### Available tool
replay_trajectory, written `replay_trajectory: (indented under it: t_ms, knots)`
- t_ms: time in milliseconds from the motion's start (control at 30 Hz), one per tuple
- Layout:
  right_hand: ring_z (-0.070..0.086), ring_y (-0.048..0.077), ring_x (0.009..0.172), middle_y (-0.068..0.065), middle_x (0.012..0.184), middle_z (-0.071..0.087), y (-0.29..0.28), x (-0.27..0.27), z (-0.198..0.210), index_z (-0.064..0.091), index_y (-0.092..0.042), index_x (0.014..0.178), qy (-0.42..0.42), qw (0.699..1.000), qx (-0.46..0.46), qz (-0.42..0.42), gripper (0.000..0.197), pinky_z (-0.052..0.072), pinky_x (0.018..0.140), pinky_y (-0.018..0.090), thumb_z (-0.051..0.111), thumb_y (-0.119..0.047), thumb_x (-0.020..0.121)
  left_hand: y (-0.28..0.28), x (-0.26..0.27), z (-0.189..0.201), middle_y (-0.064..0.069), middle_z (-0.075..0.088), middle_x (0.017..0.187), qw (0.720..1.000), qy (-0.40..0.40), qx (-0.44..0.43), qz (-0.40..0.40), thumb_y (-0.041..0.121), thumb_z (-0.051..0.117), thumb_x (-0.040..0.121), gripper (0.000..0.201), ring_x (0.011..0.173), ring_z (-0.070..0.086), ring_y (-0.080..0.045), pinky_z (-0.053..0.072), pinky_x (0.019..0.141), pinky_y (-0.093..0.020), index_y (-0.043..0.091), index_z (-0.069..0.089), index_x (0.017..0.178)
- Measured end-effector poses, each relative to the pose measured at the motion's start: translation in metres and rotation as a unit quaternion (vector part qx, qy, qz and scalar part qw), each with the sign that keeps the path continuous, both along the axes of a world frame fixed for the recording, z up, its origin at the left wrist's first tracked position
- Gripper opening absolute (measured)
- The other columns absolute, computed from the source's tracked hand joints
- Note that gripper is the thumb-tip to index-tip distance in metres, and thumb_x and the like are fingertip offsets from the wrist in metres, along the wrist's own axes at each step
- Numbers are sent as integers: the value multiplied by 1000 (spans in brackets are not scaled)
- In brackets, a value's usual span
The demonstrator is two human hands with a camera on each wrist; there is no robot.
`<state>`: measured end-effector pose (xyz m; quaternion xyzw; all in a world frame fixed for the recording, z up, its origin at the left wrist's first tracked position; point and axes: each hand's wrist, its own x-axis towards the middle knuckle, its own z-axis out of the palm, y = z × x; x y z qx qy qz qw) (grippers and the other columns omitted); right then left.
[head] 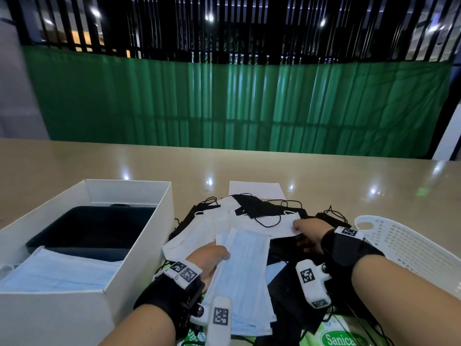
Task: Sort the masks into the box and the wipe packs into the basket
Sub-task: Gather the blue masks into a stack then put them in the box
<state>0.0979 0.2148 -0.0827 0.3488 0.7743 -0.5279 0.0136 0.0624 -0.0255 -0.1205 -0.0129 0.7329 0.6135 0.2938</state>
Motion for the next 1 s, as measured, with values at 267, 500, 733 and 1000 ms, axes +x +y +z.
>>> replay_trajectory:
  t_ms: [267,500,733,1000]
  knots:
    - [53,22,65,7,78,52,15,39,51,53,-12,91,223,961,-125,-109,12,47,57,32,42,-11,87,-1,0,0,-20,56,120,1000,4,-2,-29,-3,38,96,25,111,54,-33,41,98,-36,-5,49,118]
    - [61,22,76,6,82,53,7,71,107,43,-11,77,435,897,-57,-58,16,56,62,32,39,-4,91,-3,3,2,-19,59,113,998,37,-44,-28,1,42,96,22,103,58,-32,45,81,-32,-4,54,114]
    - [57,11,85,-8,93,60,-34,69,70,61,-18,92,323,788,415,319,6,46,80,26,63,-15,87,-7,1,-8,-17,55,114,998,41,13,54,0,50,92,24,72,49,-14,43,70,-25,1,57,115]
    - [56,25,92,8,104,57,-72,65,1,55,-8,87,93,675,401,612,12,47,82,37,65,-15,84,-5,-3,-14,-19,67,97,987,-40,115,109,39,39,100,42,79,60,-26,46,76,-32,3,62,98]
